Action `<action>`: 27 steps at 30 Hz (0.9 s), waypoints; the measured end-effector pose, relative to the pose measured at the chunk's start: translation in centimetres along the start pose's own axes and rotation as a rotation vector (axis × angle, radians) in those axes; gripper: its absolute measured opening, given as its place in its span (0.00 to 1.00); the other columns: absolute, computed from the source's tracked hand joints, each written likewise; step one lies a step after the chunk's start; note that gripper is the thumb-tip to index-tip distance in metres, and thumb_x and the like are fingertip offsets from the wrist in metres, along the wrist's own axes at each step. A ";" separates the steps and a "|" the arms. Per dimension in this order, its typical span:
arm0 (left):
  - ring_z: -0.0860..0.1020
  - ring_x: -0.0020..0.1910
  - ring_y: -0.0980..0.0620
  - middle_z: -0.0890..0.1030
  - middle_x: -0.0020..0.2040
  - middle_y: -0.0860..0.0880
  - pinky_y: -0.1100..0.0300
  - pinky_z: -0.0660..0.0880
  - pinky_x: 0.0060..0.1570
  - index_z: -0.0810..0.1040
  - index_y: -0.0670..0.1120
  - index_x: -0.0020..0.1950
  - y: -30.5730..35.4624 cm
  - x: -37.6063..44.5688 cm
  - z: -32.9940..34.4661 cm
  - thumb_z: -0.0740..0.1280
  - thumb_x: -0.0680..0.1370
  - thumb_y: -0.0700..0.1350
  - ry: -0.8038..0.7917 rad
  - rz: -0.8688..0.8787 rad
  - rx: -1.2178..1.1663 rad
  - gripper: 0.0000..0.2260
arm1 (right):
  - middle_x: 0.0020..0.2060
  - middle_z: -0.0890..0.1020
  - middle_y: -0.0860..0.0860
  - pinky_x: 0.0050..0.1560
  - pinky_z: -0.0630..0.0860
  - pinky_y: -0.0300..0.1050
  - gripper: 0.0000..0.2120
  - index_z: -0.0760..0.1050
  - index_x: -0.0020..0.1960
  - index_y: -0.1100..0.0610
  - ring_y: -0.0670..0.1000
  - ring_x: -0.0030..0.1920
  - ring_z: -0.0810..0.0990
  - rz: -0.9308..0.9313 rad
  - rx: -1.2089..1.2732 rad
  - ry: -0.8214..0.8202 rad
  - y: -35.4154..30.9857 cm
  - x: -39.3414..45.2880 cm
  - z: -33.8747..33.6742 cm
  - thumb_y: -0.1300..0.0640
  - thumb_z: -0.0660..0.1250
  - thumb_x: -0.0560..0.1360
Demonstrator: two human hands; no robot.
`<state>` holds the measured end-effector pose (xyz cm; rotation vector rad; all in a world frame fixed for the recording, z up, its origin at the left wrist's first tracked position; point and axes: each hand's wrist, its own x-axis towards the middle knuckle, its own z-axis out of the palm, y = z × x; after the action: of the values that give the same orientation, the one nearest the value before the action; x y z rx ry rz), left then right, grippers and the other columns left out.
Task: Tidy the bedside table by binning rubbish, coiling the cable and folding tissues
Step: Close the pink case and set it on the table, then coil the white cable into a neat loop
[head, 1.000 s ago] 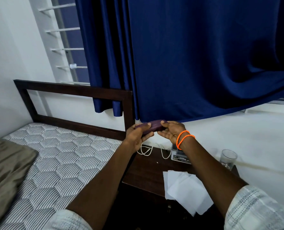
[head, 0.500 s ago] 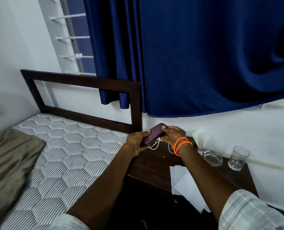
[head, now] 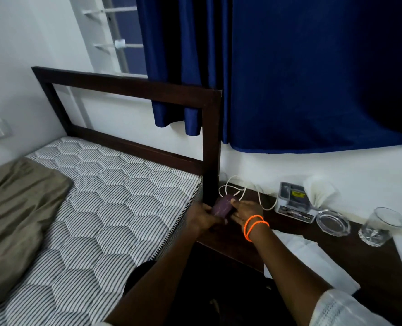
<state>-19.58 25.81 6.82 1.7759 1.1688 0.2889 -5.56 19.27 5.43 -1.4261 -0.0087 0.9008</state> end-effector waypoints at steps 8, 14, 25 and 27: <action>0.85 0.54 0.43 0.87 0.52 0.43 0.51 0.82 0.53 0.84 0.45 0.56 -2.9 1.8 2.4 0.78 0.65 0.61 0.070 0.037 0.416 0.27 | 0.56 0.76 0.62 0.53 0.80 0.56 0.05 0.71 0.48 0.58 0.55 0.45 0.78 0.029 -0.204 -0.034 3.7 3.3 -0.1 0.62 0.68 0.78; 0.83 0.59 0.41 0.85 0.57 0.43 0.49 0.80 0.55 0.81 0.47 0.62 -4.3 2.3 3.7 0.75 0.69 0.62 0.098 0.005 0.478 0.28 | 0.47 0.80 0.66 0.57 0.79 0.65 0.12 0.76 0.53 0.62 0.61 0.44 0.80 0.030 -0.249 0.101 4.9 4.4 0.0 0.63 0.75 0.72; 0.83 0.58 0.40 0.85 0.57 0.41 0.49 0.81 0.55 0.82 0.45 0.62 -4.5 2.9 3.9 0.78 0.67 0.59 0.055 -0.026 0.441 0.28 | 0.48 0.86 0.58 0.56 0.75 0.46 0.08 0.81 0.48 0.59 0.60 0.53 0.83 -0.322 -0.877 0.201 3.7 5.1 -1.1 0.55 0.73 0.73; 0.83 0.59 0.41 0.85 0.57 0.42 0.50 0.81 0.56 0.81 0.47 0.63 -4.4 3.2 3.9 0.79 0.64 0.60 0.032 -0.037 0.440 0.32 | 0.46 0.85 0.58 0.50 0.75 0.46 0.04 0.78 0.45 0.58 0.61 0.51 0.83 -0.433 -0.974 0.210 2.8 5.5 -1.6 0.57 0.71 0.73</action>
<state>-18.09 26.49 0.31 2.1290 1.3624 0.0361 -2.45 20.57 0.00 -2.2897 -0.6490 0.3599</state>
